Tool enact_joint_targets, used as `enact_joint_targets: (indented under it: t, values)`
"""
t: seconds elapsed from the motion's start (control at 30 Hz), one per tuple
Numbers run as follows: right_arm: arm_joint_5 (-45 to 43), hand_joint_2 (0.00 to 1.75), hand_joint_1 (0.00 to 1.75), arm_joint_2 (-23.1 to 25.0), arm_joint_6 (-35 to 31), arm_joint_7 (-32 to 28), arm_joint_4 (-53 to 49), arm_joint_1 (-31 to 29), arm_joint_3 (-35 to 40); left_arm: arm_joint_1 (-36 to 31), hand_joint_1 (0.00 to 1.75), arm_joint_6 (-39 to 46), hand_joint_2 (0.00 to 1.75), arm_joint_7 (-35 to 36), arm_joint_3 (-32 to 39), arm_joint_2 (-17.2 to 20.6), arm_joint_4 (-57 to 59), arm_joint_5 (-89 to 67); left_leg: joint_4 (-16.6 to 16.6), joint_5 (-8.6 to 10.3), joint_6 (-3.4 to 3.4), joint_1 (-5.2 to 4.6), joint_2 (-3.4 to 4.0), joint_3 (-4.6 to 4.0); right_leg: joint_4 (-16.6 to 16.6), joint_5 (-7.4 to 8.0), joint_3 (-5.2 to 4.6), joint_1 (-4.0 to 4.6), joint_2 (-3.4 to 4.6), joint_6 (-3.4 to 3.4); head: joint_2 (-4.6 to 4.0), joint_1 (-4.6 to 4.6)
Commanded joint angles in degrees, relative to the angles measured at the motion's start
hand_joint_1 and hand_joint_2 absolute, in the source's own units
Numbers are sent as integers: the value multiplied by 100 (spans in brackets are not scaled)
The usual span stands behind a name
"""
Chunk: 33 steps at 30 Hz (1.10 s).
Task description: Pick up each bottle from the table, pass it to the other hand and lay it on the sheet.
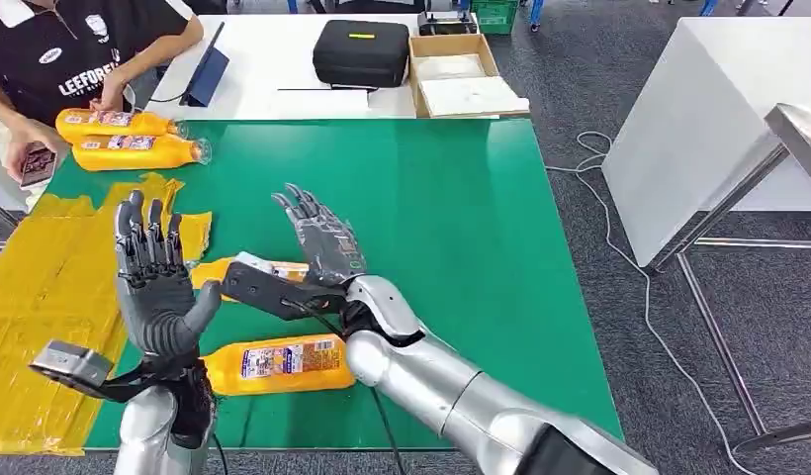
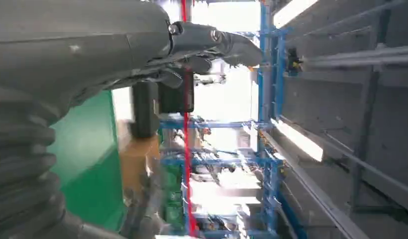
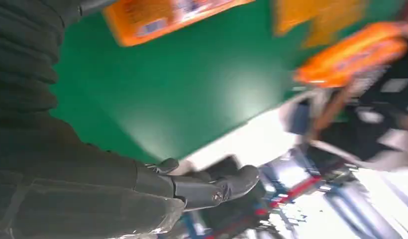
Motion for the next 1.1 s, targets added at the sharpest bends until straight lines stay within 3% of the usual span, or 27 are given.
enact_joint_targets:
  t: [0.03,0.47,1.1]
  values:
    - [134,175,0,-92,590,-6,-1165,367,-24,-42,0,183,175,-8,415,69,-102,200,-2,-14,-23,13,0,26,-9,-10,27,13,-2,-17,0,9]
    - [-466,175,0,-92,806,100,-403,615,898,-153,0,325,175,14,349,160,36,120,-10,-4,-15,6,-7,21,-13,-2,21,6,-6,-12,0,7]
    - [-272,175,0,-92,1026,539,62,913,1495,9,0,391,175,5,263,235,137,65,-10,-3,-17,7,-14,22,-15,-5,24,6,-15,-12,0,7]
